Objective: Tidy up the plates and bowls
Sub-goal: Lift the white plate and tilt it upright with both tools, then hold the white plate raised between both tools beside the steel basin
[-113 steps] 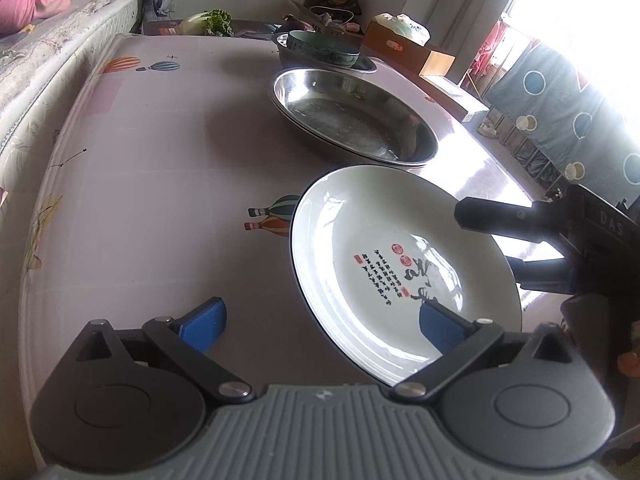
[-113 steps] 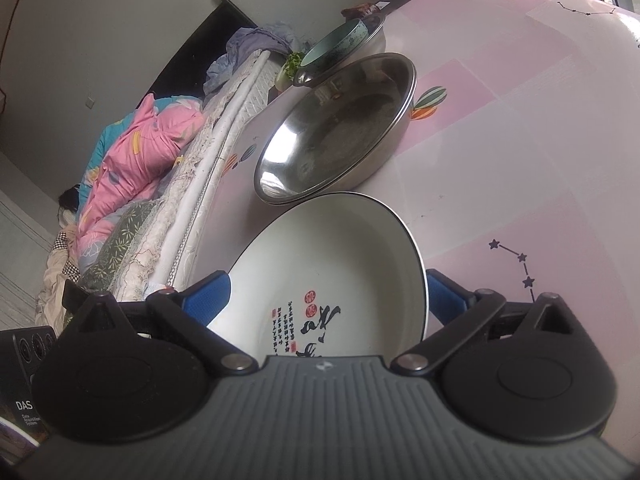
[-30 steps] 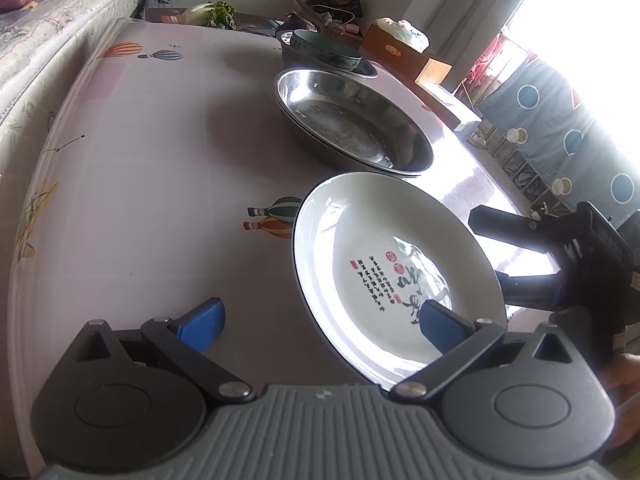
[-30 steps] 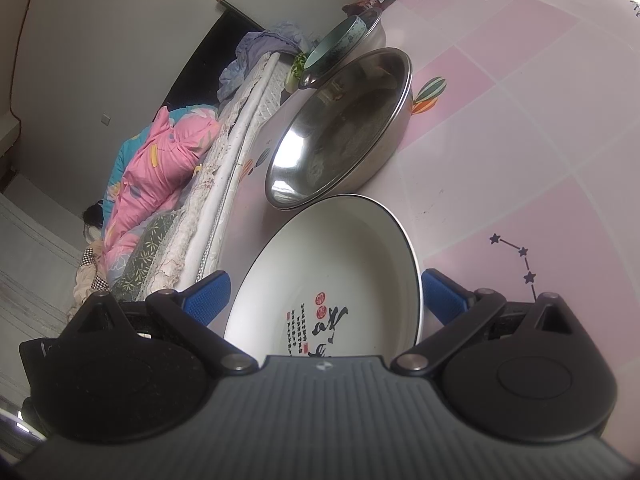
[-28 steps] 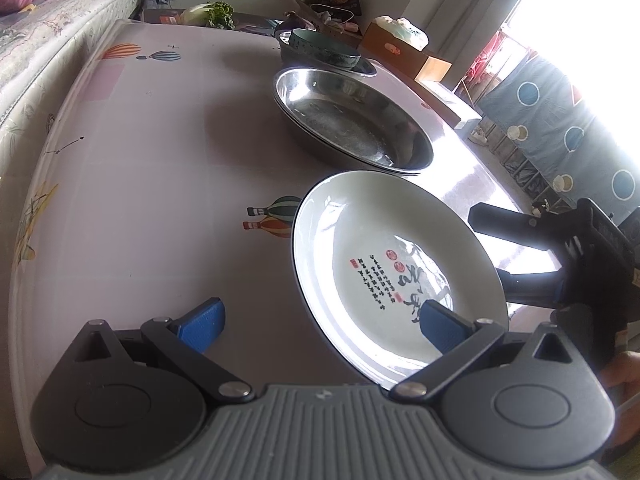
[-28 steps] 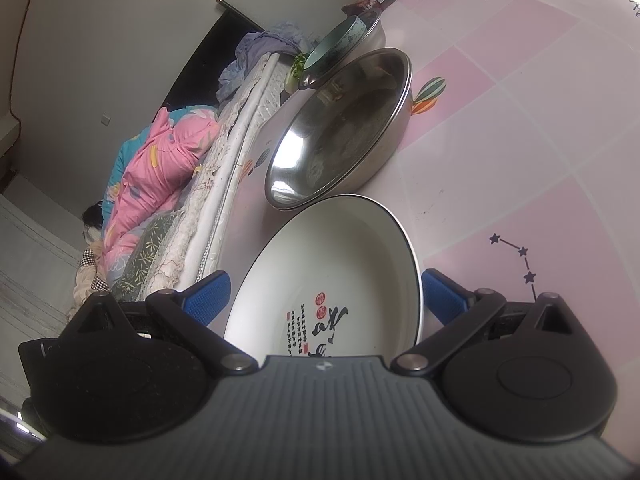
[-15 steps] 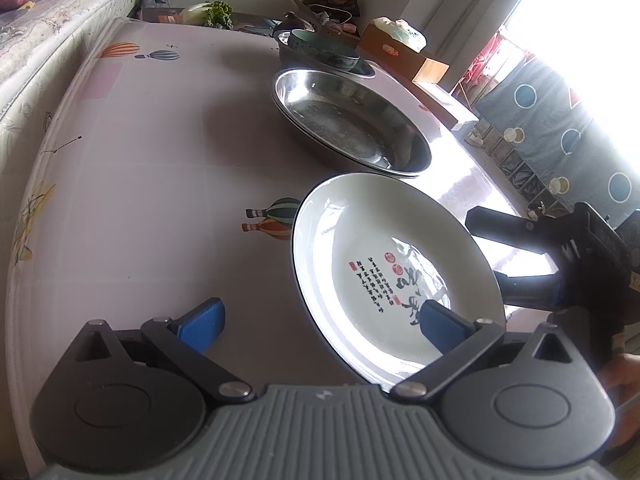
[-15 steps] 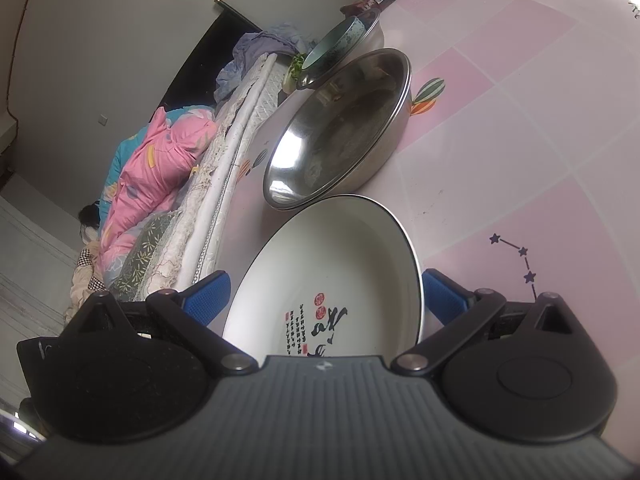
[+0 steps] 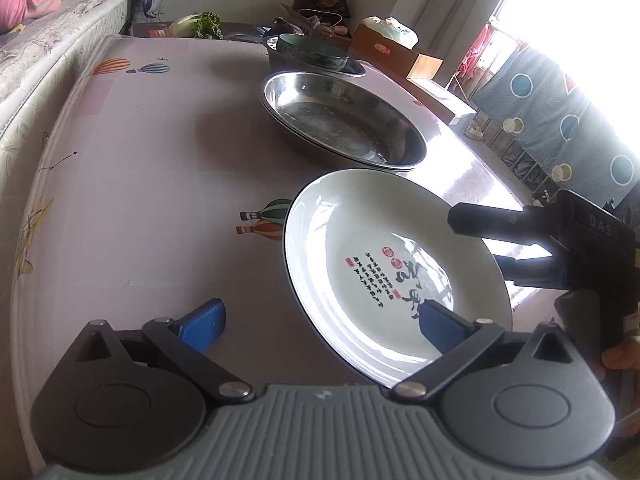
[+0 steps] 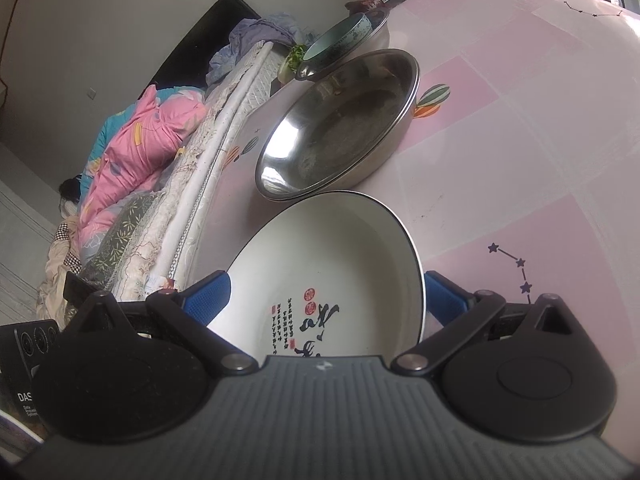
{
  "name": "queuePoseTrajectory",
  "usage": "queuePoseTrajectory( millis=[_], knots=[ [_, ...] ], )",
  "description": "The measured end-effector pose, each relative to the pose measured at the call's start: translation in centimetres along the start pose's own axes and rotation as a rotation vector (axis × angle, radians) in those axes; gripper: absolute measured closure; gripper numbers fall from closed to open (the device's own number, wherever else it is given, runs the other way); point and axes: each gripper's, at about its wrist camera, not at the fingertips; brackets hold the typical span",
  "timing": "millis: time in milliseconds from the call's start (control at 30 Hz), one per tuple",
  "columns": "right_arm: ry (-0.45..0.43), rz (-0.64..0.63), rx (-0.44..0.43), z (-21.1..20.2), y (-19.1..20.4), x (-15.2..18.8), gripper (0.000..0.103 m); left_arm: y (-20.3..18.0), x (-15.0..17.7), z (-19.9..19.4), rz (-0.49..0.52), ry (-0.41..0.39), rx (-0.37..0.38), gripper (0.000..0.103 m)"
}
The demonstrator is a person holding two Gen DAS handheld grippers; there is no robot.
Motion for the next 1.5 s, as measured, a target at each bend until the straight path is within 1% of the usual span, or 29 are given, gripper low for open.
queuePoseTrajectory(
  millis=[67, 133, 167, 233, 267, 300, 333, 367, 400, 433, 467, 500, 533, 567, 600, 633, 767, 867, 967, 1167, 1333, 1500],
  knots=[
    [-0.025, -0.032, 0.028, -0.6, 0.2, 0.2, 0.004, -0.1, 0.2, 0.0, 0.007, -0.010, 0.009, 0.002],
    [-0.042, -0.052, 0.046, -1.2, 0.2, 0.5, 0.007, -0.2, 0.2, 0.1, 0.018, -0.015, 0.013, 0.006],
    [-0.048, -0.062, 0.058, -1.5, 0.1, 0.6, 0.010, -0.3, 0.2, 0.2, 0.026, -0.015, 0.016, 0.007],
    [-0.056, -0.090, 0.094, -2.0, 0.1, 1.1, 0.016, -0.5, 0.0, 0.3, 0.041, -0.016, 0.015, 0.015],
    [-0.056, -0.096, 0.102, -2.1, 0.0, 1.3, 0.021, -0.6, 0.0, 0.4, 0.051, -0.015, 0.011, 0.018],
    [-0.052, -0.099, 0.111, -2.1, -0.1, 1.4, 0.028, -0.8, 0.0, 0.5, 0.060, -0.017, 0.004, 0.022],
    [-0.049, -0.104, 0.121, -2.2, -0.1, 1.6, 0.032, -0.9, -0.1, 0.6, 0.069, -0.016, -0.002, 0.028],
    [-0.052, -0.111, 0.130, -2.2, -0.1, 1.8, 0.040, -1.0, -0.1, 0.6, 0.079, -0.017, -0.008, 0.031],
    [-0.057, -0.127, 0.147, -2.3, 0.0, 2.0, 0.046, -1.1, 0.0, 0.5, 0.089, -0.018, -0.017, 0.036],
    [-0.058, -0.145, 0.160, -2.4, 0.1, 2.2, 0.050, -1.2, 0.1, 0.5, 0.102, -0.020, -0.031, 0.041],
    [-0.057, -0.160, 0.168, -2.4, 0.2, 2.4, 0.056, -1.3, 0.1, 0.5, 0.115, -0.022, -0.046, 0.044],
    [-0.055, -0.173, 0.175, -2.4, 0.3, 2.5, 0.060, -1.4, 0.1, 0.5, 0.125, -0.023, -0.059, 0.049],
    [-0.053, -0.188, 0.182, -2.4, 0.4, 2.7, 0.062, -1.5, 0.2, 0.5, 0.131, -0.023, -0.066, 0.055],
    [-0.051, -0.210, 0.197, -2.4, 0.7, 3.0, 0.069, -1.5, 0.2, 0.5, 0.135, -0.024, -0.068, 0.058],
    [-0.050, -0.229, 0.210, -2.4, 0.8, 3.1, 0.073, -1.5, 0.3, 0.4, 0.134, -0.023, -0.067, 0.064],
    [-0.050, -0.244, 0.221, -2.5, 1.0, 3.3, 0.074, -1.4, 0.3, 0.4, 0.130, -0.021, -0.061, 0.069],
    [-0.053, -0.279, 0.244, -2.9, 1.2, 3.7, 0.082, -1.4, 0.3, 0.3, 0.124, -0.017, -0.062, 0.069],
    [-0.051, -0.276, 0.235, -3.3, 1.1, 3.9, 0.083, -1.5, 0.4, -0.1, 0.122, -0.004, -0.054, 0.069],
    [-0.055, -0.288, 0.229, -3.6, 1.1, 4.3, 0.083, -1.7, 0.6, -0.1, 0.146, 0.001, -0.055, 0.069],
    [-0.071, -0.290, 0.229, -3.3, 1.1, 4.2, 0.083, -2.7, 0.5, 0.6, 0.217, 0.006, -0.076, 0.056],
    [-0.092, -0.311, 0.239, -2.7, 1.3, 4.2, 0.079, -2.9, 0.4, 0.9, 0.230, -0.002, -0.078, 0.047],
    [-0.123, -0.353, 0.269, -1.9, 1.9, 4.4, 0.074, -3.1, 0.3, 1.4, 0.237, -0.022, -0.084, 0.039]
  ],
)
Point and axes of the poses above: each gripper's, at about its wrist camera, not at the fingertips, and z roughly the way its jaws point, y to its left, x to its underside, and after that the axes turned 1 degree about -y, right-handed
